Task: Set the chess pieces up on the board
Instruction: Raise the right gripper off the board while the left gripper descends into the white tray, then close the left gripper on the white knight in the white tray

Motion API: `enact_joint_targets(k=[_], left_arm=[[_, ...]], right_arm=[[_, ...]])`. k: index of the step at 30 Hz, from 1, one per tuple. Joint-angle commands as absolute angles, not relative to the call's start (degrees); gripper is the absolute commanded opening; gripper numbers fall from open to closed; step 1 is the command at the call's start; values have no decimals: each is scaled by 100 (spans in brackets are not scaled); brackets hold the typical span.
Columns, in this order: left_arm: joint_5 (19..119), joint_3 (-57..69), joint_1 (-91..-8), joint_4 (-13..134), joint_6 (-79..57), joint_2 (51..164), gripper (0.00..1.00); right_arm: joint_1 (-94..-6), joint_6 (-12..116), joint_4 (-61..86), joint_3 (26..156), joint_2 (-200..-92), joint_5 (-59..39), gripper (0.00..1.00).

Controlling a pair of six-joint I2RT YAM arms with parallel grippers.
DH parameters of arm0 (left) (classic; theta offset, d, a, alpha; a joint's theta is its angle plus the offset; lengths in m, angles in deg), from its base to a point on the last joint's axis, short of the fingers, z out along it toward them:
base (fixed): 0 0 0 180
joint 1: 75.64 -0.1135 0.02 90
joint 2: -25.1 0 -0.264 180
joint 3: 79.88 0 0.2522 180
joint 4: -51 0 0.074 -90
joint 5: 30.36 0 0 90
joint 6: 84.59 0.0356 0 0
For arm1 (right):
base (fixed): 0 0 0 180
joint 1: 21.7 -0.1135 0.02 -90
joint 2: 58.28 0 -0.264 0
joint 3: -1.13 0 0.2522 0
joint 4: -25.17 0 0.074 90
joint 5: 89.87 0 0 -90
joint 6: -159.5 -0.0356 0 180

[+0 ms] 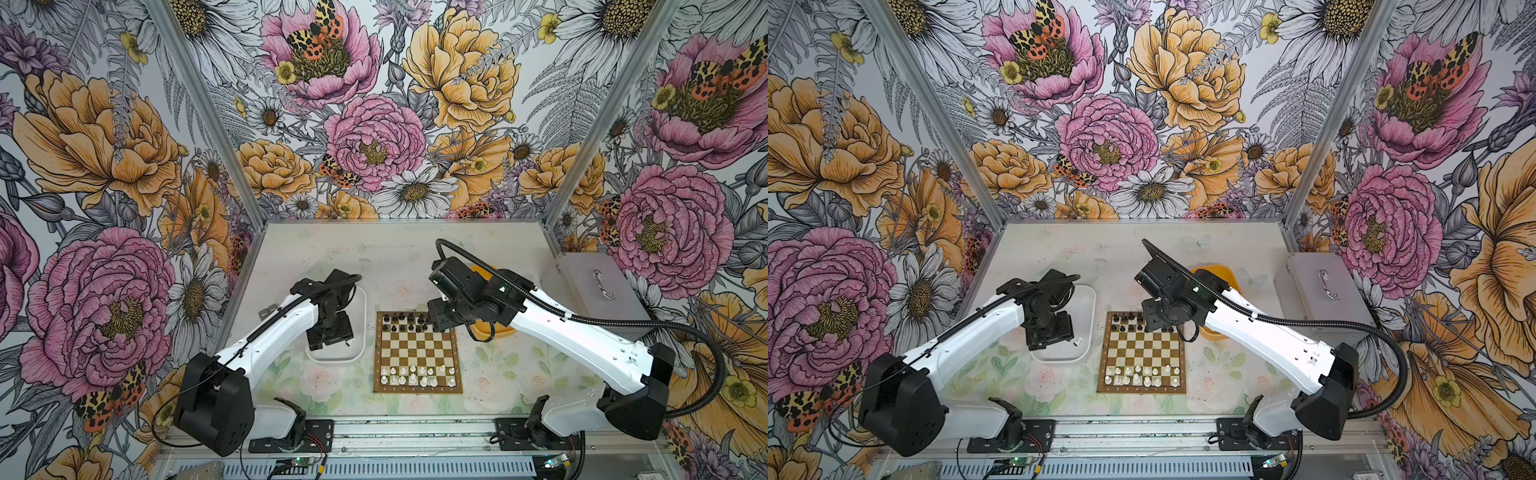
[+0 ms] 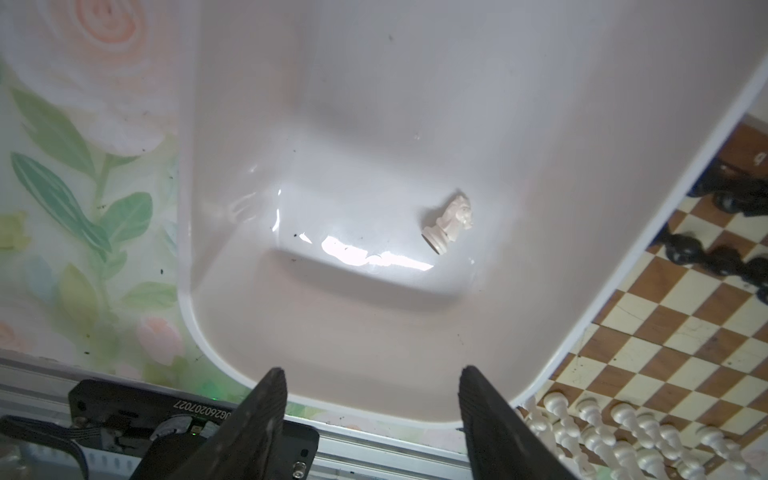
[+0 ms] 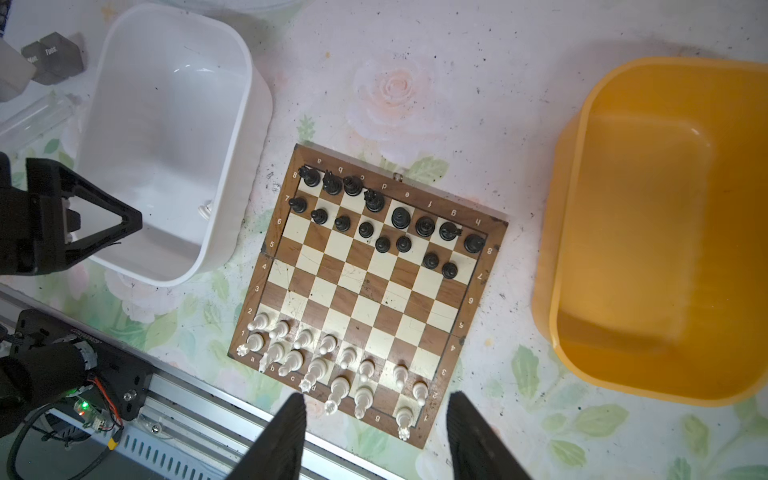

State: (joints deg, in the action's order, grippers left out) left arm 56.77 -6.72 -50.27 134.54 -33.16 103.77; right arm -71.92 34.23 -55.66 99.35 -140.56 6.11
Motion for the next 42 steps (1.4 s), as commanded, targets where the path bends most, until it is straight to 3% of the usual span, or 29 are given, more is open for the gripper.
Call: enact_joint_targets(k=[1,12,17,29,42], left_arm=[[5846,-447,-5077,13244,-2517,10641,65],[6094,-497,-5011,12691,-1763,11232,65],[5985,-476,-4917,12633,-1708,11556,57],[5962,-1041,-4971,11959,-1976,11733,55],[5938,-1332,-5103,11412,-1992,11844,45]], right_arm=[[-7119,3485,-5634,10205,-14209,538,57],[-7039,3269,-5643,10156,-14082,713,57],[-7039,3177,-5636,10064,-13973,788,57],[-7030,3140,-5643,9946,-13756,883,57],[-6967,3092,-5669,9876,-13668,871,57]])
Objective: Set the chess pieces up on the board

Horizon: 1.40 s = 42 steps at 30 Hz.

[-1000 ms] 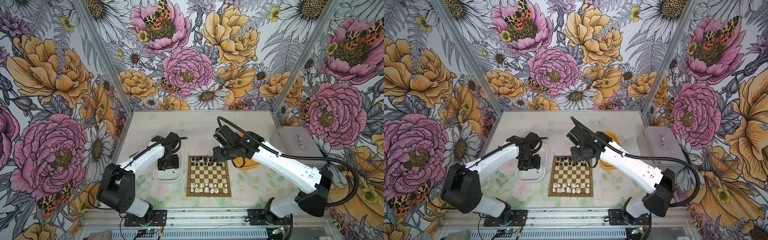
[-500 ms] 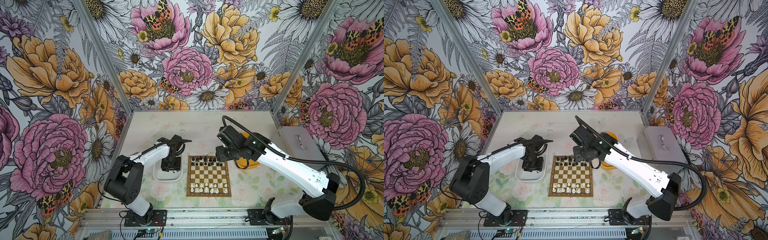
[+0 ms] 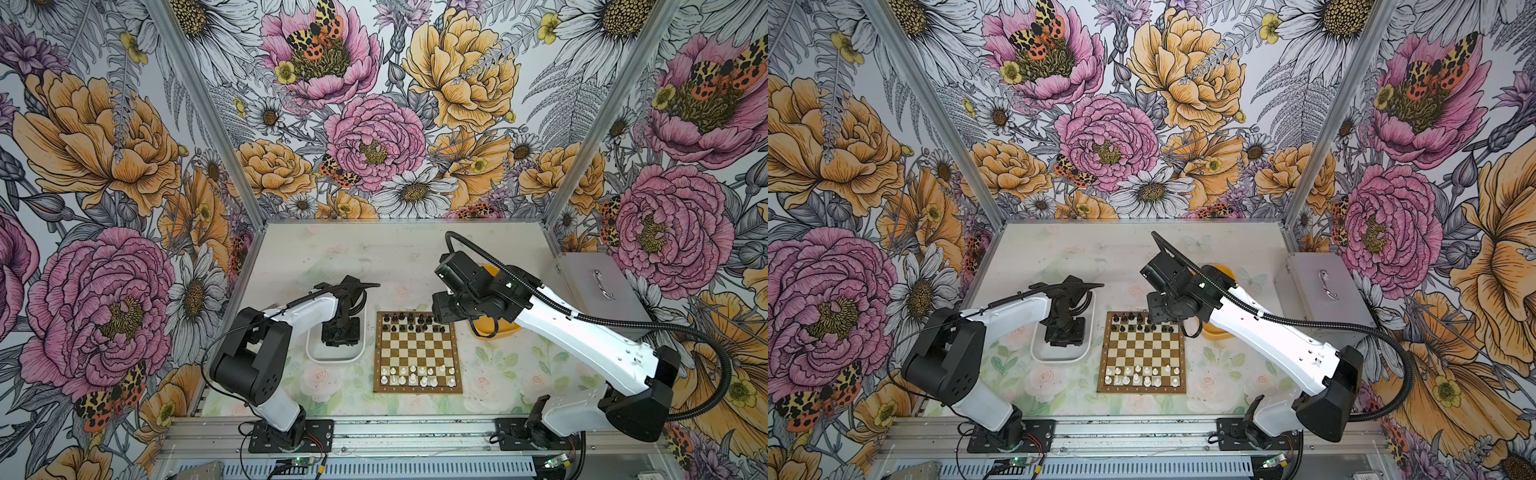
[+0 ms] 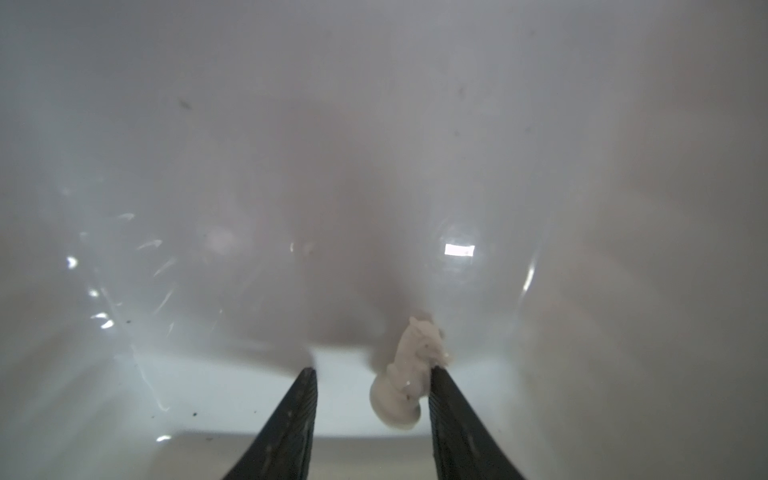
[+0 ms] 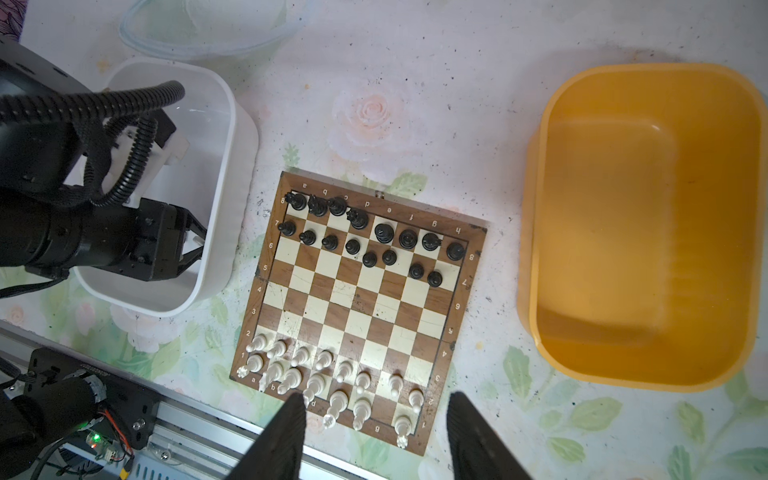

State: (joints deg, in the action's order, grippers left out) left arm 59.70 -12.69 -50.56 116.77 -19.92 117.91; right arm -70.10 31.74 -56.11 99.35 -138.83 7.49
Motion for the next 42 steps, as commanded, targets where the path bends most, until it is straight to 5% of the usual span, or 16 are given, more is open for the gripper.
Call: enact_joint_targets(k=[1,17,34,42], left_arm=[[5938,-1325,-5111,11401,-1976,11846,45],[5991,-1373,-5158,11418,-1948,11826,34],[6266,-1265,-5162,11618,-1789,11494,5],[6876,-965,-5015,11730,-1350,10896,2]], right_arm=[[-6969,3096,-5676,9874,-13667,857,57],[-6957,3039,-5678,9938,-13756,833,57],[-6947,3052,-5589,9839,-13629,689,57],[-6456,3084,-4218,9069,-13545,-1309,57]])
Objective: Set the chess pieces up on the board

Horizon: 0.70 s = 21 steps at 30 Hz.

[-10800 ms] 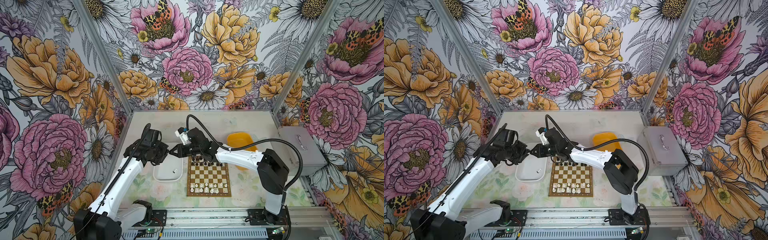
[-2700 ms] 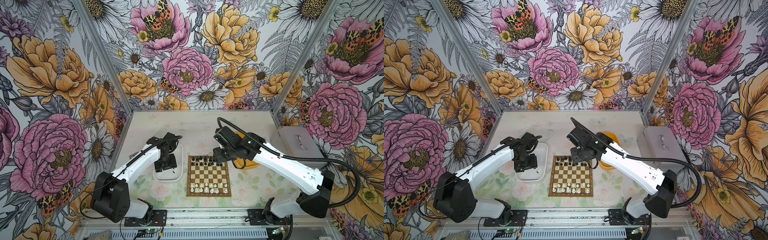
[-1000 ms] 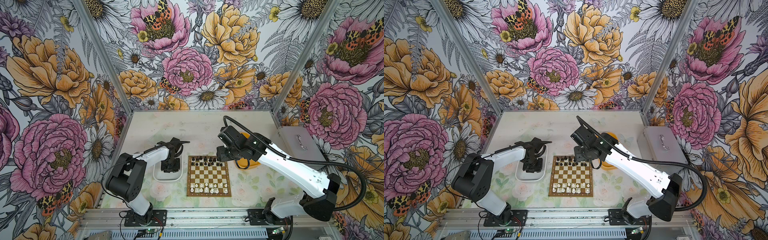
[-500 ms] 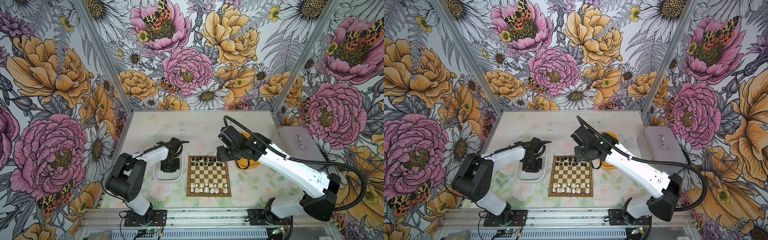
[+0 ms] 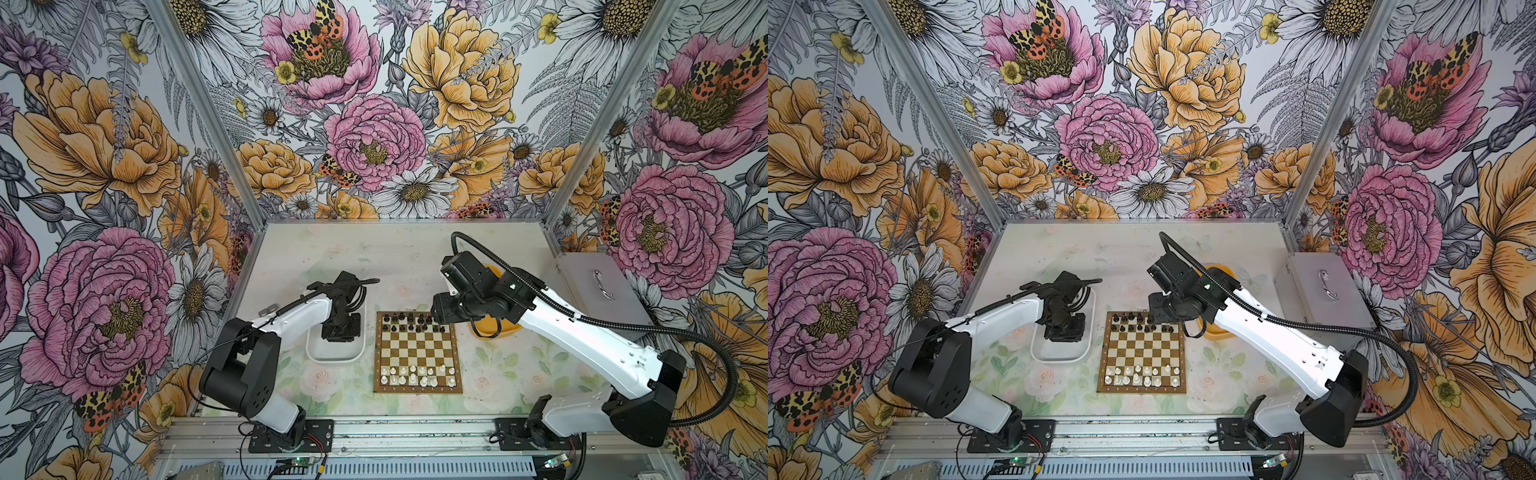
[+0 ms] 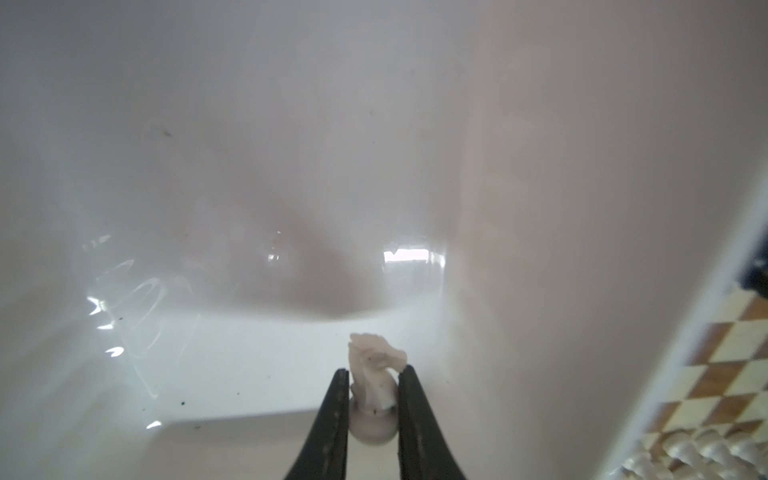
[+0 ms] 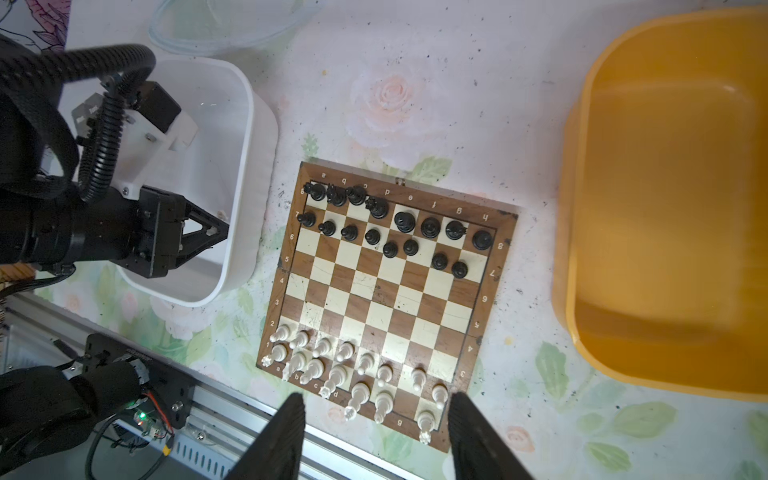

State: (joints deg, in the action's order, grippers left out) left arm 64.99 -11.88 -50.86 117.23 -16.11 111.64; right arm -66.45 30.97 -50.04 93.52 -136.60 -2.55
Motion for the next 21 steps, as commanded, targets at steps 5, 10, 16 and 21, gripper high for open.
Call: enact_joint_targets(k=[5,10,16,21], left_arm=[[7026,-773,-4828,11913,-1240,10455,2],[7188,-779,-4661,11995,-1301,9780,3],[7416,-844,-4282,12004,-1376,9077,4],[7553,-897,-3924,11995,-1439,8431,4]], right_arm=[[-6105,3074,-3213,8795,-13905,-2720,57],[-6064,3343,-2938,9256,-14624,-3427,57],[-5876,3288,-2465,9283,-14924,-4107,55],[-5673,3109,-2065,9017,-14813,-4669,52]])
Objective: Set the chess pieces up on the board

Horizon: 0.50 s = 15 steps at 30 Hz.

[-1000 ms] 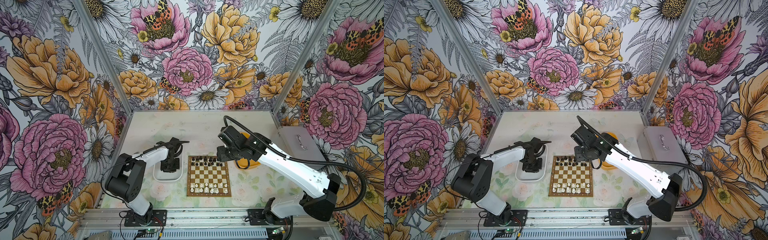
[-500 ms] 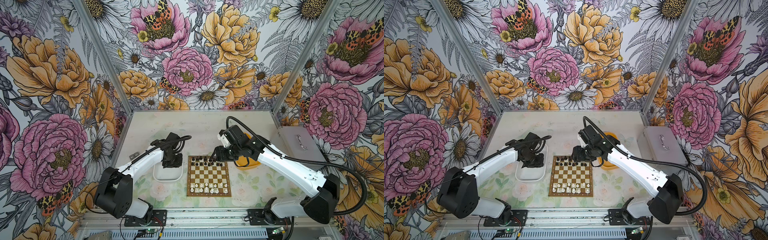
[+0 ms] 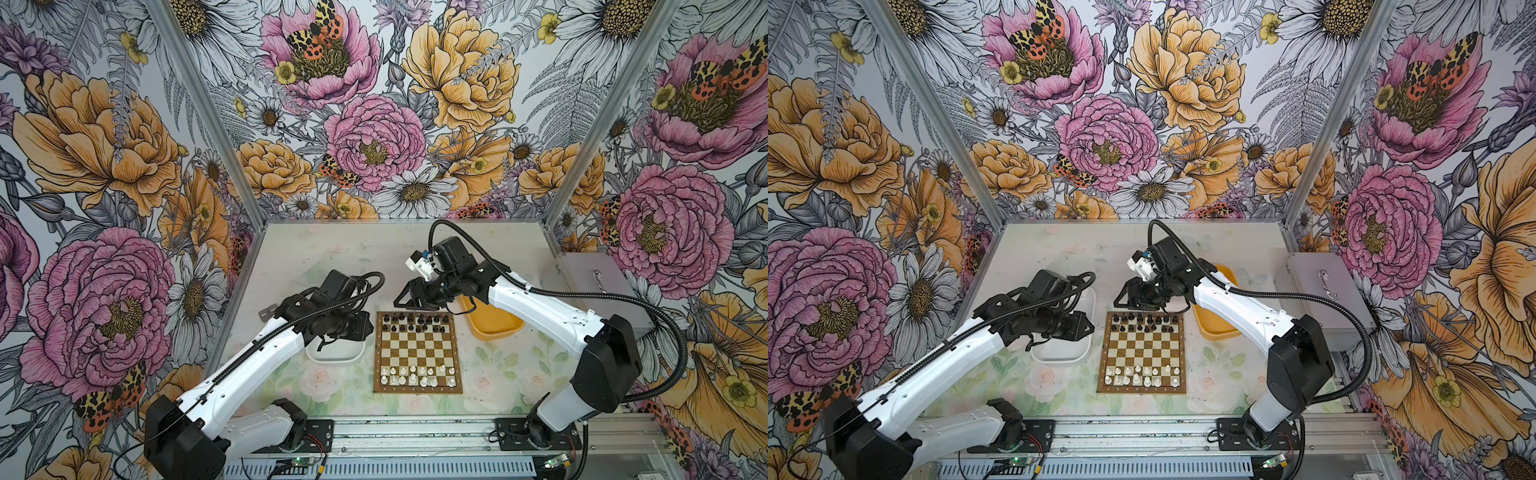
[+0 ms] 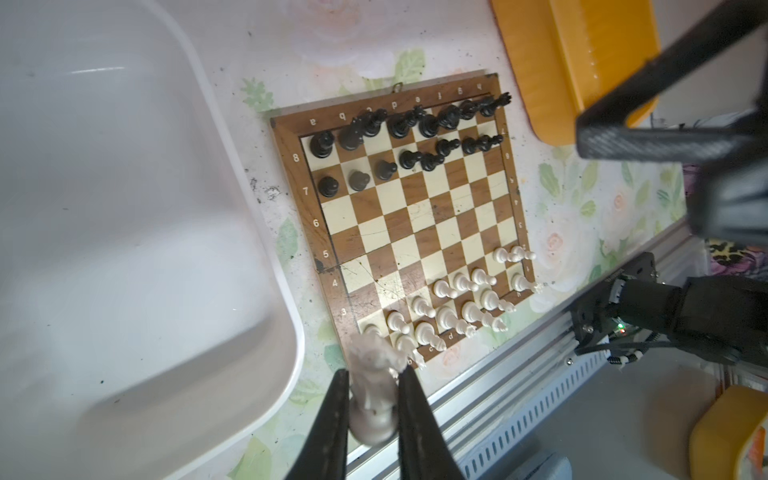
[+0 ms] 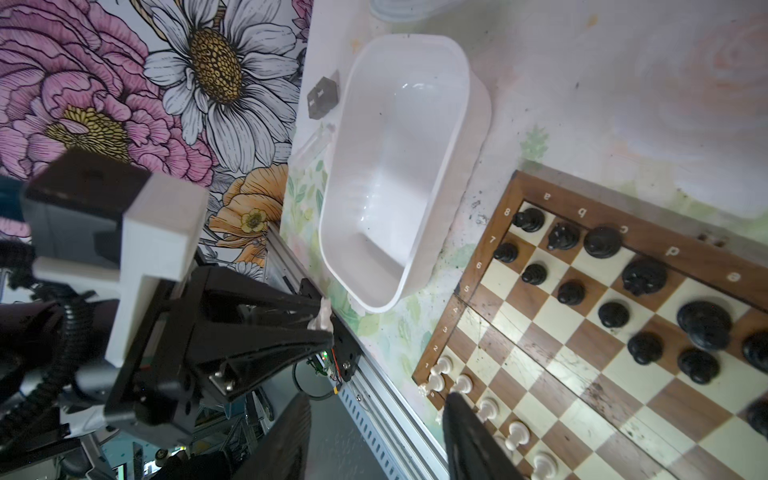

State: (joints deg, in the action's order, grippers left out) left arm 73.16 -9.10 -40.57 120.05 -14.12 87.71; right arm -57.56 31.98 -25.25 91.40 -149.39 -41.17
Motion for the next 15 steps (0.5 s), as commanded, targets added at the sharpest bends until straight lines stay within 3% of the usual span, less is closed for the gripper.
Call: enact_joint_targets(k=[1,7,15], left_arm=[[7521,-906,-3887,11987,-1458,8290,4],[7603,-1002,-3802,11978,-1651,7513,4],[7480,-943,-3388,11961,-1788,7423,3]], right_arm=[[-5653,3049,-1988,8976,-14782,-4754,51],[-5655,2446,-1329,8612,-14653,-5332,49],[-5861,2080,-1180,8762,-14577,-5638,43]])
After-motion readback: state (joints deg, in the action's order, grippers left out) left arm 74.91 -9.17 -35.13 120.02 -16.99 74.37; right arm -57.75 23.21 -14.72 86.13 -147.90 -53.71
